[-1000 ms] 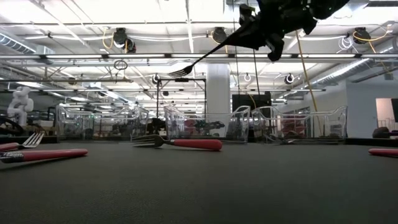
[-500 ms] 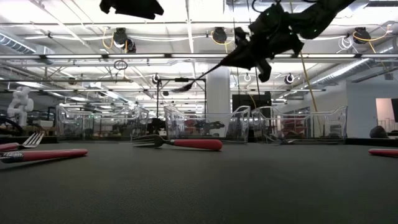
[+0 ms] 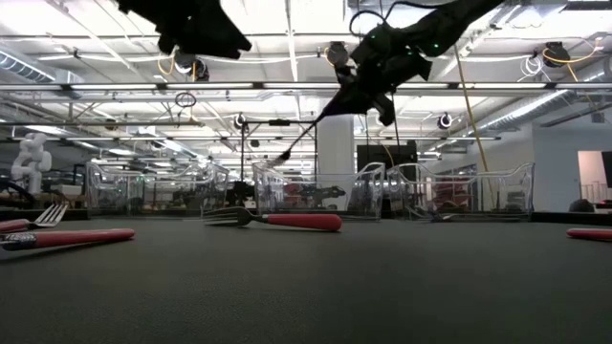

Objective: Sort silverware by color (type)
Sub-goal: Put the black fork into the middle transparent bin

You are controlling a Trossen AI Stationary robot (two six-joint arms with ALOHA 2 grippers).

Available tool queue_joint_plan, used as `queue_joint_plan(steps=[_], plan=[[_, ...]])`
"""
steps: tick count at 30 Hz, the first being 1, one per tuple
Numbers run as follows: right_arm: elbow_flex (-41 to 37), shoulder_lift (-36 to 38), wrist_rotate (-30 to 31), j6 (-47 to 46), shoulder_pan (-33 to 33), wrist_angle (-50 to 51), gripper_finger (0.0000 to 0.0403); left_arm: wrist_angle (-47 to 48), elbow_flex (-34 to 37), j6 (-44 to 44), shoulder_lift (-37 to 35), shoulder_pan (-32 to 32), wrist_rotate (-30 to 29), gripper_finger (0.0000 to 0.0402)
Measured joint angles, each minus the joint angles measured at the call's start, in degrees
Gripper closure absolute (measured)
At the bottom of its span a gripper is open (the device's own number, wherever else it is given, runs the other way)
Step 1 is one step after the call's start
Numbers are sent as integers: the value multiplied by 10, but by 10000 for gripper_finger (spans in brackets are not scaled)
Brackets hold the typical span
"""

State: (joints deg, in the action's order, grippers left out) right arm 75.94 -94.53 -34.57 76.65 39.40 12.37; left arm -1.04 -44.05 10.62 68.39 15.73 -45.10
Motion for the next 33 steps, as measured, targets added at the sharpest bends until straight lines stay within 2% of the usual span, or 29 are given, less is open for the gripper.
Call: queue_joint_plan(steps=[7,21,33], plan=[[23,-20,2,10,24,36,399,-4,31,29,-23,-1,0,208],[23,-22,-1,-7,48,46,399,-31,33,39,-22,1,9,208],[22,-99,11,-7,48,14,398,-46,33,35,-22,1,27,208]])
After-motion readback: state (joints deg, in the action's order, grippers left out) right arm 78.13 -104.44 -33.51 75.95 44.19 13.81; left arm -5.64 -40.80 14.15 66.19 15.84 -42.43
